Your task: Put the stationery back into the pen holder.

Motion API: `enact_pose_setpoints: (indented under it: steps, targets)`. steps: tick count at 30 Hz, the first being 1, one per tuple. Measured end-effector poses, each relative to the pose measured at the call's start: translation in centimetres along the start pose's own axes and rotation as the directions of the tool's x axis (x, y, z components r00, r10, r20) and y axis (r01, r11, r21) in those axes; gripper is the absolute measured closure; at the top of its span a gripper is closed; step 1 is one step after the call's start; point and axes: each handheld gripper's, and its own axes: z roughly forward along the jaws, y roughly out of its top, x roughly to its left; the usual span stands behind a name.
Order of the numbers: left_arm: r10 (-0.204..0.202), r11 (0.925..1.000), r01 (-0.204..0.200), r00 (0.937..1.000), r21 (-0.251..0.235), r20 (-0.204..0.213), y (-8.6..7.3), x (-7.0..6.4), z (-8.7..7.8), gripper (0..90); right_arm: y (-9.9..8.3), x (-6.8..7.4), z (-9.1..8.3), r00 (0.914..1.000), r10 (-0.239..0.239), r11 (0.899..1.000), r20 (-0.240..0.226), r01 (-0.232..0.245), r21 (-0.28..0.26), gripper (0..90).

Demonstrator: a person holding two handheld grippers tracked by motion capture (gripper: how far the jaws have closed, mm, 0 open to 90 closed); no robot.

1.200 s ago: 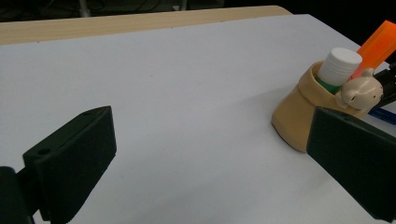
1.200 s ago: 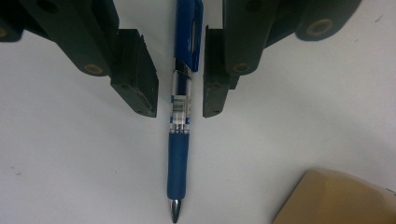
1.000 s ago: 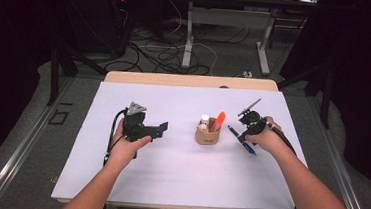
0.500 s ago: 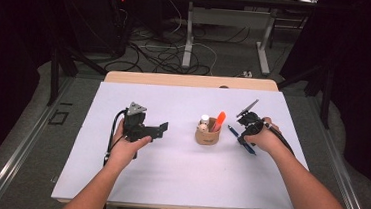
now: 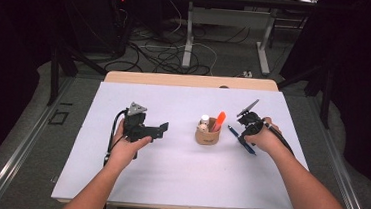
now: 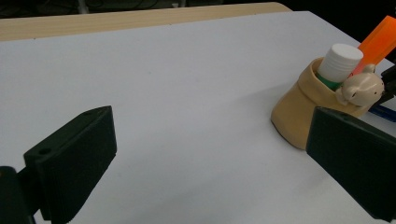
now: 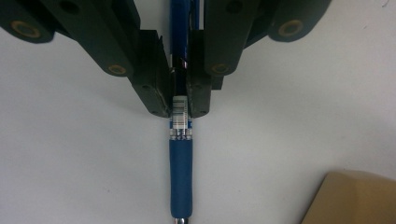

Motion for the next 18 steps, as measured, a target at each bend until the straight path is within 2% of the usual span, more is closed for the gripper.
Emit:
enact_pose_setpoints:
  steps: [8,10,11,12,13,14,15,18]
  targets:
    - [-0.002,1.0,0.002,1.0,0.0,0.002,0.0,0.0,0.0,1.9,-0.1,0.2,-0.1,0.9996,0.029,1.0,0.003,-0.029,-0.005,79.7]
    - [-0.005,0.9999,0.005,1.0,-0.009,0.001,0.0,0.0,0.0,2.1,-0.1,0.1,-0.3,0.9997,0.024,1.0,0.001,-0.024,-0.018,79.7]
    - [-0.005,0.9999,0.005,1.0,-0.009,0.001,0.0,0.0,0.0,2.1,-0.2,0.1,-0.3,0.9996,0.028,0.998,-0.005,-0.028,-0.052,79.8]
    - [-0.005,1.0,0.005,1.0,-0.005,0.003,0.0,0.0,0.0,2.2,-0.4,0.2,-0.1,0.9981,0.056,0.993,-0.027,-0.059,-0.102,79.7]
    - [-0.007,0.9999,0.007,1.0,-0.01,0.002,0.0,0.0,0.0,2.3,-0.4,0.2,-0.4,0.9975,0.065,0.992,-0.027,-0.068,-0.103,79.7]
    - [-0.006,1.0,0.006,1.0,-0.004,0.007,0.0,0.0,0.0,2.6,-0.4,0.1,-0.7,0.9992,0.036,0.994,-0.018,-0.037,-0.101,79.8]
    - [0.0,1.0,0.0,1.0,-0.004,0.005,0.0,0.0,-0.1,2.9,-0.3,0.1,-1.2,0.9992,0.041,0.996,-0.005,-0.041,-0.078,79.8]
    - [-0.006,0.9999,0.006,1.0,-0.016,0.008,0.0,-0.1,0.0,3.4,-0.6,0.2,-1.9,0.9985,0.05,0.992,-0.022,-0.052,-0.119,79.7]
